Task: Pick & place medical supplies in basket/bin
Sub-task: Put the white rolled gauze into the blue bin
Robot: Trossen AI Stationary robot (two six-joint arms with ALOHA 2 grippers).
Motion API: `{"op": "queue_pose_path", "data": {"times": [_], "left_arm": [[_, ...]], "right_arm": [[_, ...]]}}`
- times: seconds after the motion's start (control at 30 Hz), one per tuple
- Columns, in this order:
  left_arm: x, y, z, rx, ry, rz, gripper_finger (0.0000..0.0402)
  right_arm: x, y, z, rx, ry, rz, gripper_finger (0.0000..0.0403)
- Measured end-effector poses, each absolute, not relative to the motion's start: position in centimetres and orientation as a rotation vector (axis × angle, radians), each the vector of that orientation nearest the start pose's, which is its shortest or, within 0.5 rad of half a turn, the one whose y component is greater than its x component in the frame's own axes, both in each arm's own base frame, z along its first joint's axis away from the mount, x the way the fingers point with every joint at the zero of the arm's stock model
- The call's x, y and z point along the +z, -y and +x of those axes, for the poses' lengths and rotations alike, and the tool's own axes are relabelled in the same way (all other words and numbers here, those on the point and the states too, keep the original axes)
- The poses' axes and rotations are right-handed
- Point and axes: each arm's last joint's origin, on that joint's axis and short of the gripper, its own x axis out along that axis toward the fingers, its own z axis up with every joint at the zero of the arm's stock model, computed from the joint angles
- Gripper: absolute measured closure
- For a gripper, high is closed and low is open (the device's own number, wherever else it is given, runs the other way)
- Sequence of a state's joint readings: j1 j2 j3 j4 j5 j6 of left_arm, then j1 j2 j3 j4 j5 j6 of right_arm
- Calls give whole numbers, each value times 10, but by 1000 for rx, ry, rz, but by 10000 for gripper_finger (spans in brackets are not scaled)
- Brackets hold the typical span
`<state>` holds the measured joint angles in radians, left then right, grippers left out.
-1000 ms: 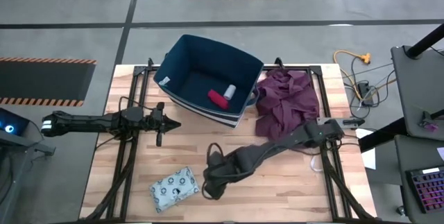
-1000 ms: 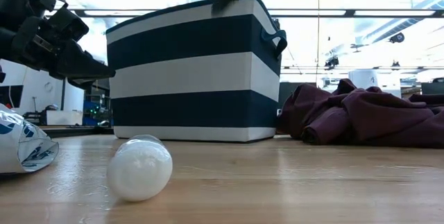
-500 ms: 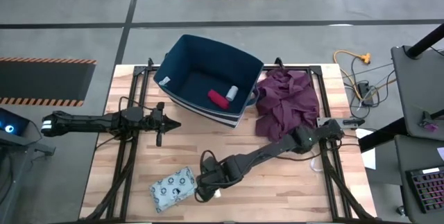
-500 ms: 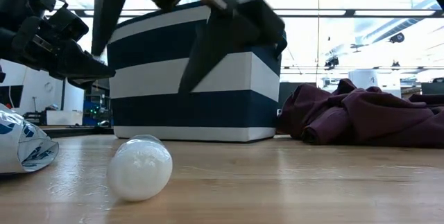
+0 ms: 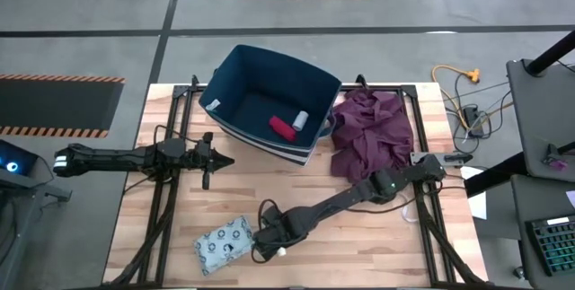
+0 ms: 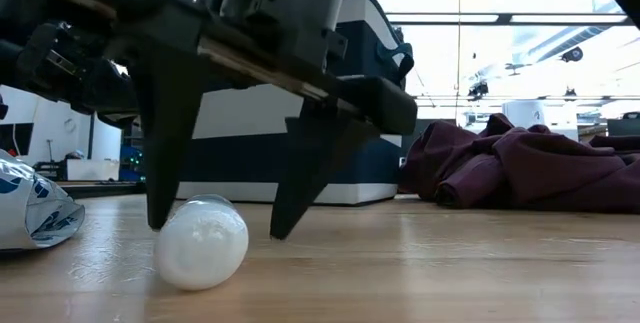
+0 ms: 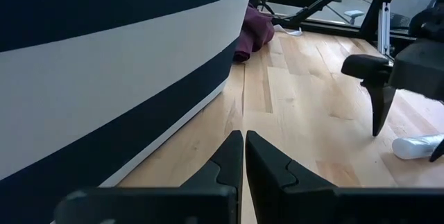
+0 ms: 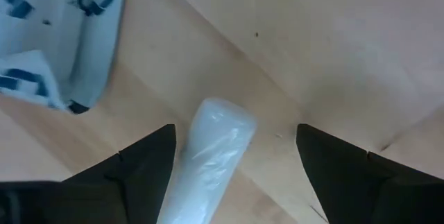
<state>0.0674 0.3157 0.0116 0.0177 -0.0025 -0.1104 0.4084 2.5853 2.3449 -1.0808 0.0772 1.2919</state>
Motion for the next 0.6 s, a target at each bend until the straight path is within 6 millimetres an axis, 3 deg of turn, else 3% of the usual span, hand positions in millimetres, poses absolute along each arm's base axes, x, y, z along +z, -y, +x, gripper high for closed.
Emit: {"op": "queue_pose_path", "data": {"times": [0.2, 0.4, 0.6], "left_arm": [[142, -8, 113, 85, -282, -119, 402], [142, -8, 113, 85, -282, -119, 402], [142, -8, 113, 85, -282, -119, 402]], "right_arm": [[145, -204, 476, -577, -1257, 755, 165], [150, -199, 472, -559, -1331, 717, 265], [174, -187, 470, -500, -1342, 680, 364]]}}
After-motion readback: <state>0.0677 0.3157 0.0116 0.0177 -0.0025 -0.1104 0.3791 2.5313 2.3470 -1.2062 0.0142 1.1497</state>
